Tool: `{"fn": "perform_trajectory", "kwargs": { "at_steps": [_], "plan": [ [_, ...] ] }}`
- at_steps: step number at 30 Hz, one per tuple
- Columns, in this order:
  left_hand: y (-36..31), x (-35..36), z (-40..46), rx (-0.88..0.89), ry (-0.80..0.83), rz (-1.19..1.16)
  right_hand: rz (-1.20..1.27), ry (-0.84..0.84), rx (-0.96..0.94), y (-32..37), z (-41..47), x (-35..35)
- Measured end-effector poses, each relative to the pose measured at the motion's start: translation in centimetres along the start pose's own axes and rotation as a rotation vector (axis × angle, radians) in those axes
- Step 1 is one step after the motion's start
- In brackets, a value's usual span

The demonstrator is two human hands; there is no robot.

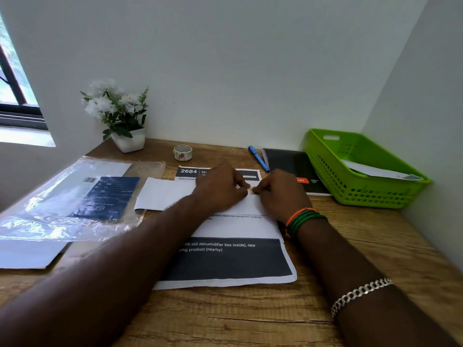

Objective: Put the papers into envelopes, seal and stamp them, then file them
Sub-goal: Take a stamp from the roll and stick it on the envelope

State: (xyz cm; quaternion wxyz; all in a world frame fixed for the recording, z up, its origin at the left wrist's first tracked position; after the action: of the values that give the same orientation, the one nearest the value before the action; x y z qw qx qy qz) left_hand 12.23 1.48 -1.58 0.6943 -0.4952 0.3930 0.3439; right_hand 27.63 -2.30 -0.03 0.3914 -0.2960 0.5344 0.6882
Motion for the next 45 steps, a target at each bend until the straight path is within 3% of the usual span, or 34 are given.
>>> {"fn": "perform_trajectory", "kwargs": {
  "at_steps": [7,15,22,25,31,36,42,45],
  "plan": [
    [0.1,0.1,0.3,0.020,0.011,0.008,0.138,-0.061,0.007,-0.3,-0.5,-1.1],
    [0.2,0.1,0.0,0.080,-0.001,0.068,0.117,-0.029,0.007,-0.4,-0.2,-0.9],
    [1.1,-1.3,-0.4,0.063,-0.006,0.181,0.271,-0.194,0.006,-1.4,0.5,-0.7],
    [1.8,-1.7,-0.2,0.042,0.041,0.244,0.270,-0.142,0.011,-1.5,0.6,-0.4],
    [2.6,-1.4,0.3,0.084,0.045,0.045,0.239,-0.007,0.046,-1.3,0.5,-0.1],
    [2.5,-2.1,0.4,0.144,-0.023,-0.134,0.408,-0.035,0.058,-1.3,0.7,-0.4],
    [1.3,-4.1,0.0,0.184,-0.187,0.018,0.699,-0.003,0.108,-0.6,0.2,-2.6],
    [1.2,-6.4,-1.0,0.100,-0.464,0.180,0.877,-0.058,0.153,-0.5,-0.6,-4.7]
  ]
}}
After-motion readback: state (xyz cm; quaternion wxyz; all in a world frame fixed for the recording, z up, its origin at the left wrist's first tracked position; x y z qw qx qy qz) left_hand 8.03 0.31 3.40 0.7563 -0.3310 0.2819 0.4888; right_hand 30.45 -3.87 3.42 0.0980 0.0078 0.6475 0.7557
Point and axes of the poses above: each hand's wrist, its own z-axis towards the middle knuckle, its own x-axis out of the palm, y = z × x, the point moved 2 cm from there along z, towards the middle knuckle, and after that the axes turned 10 degrees about z, right-handed, at the moved point
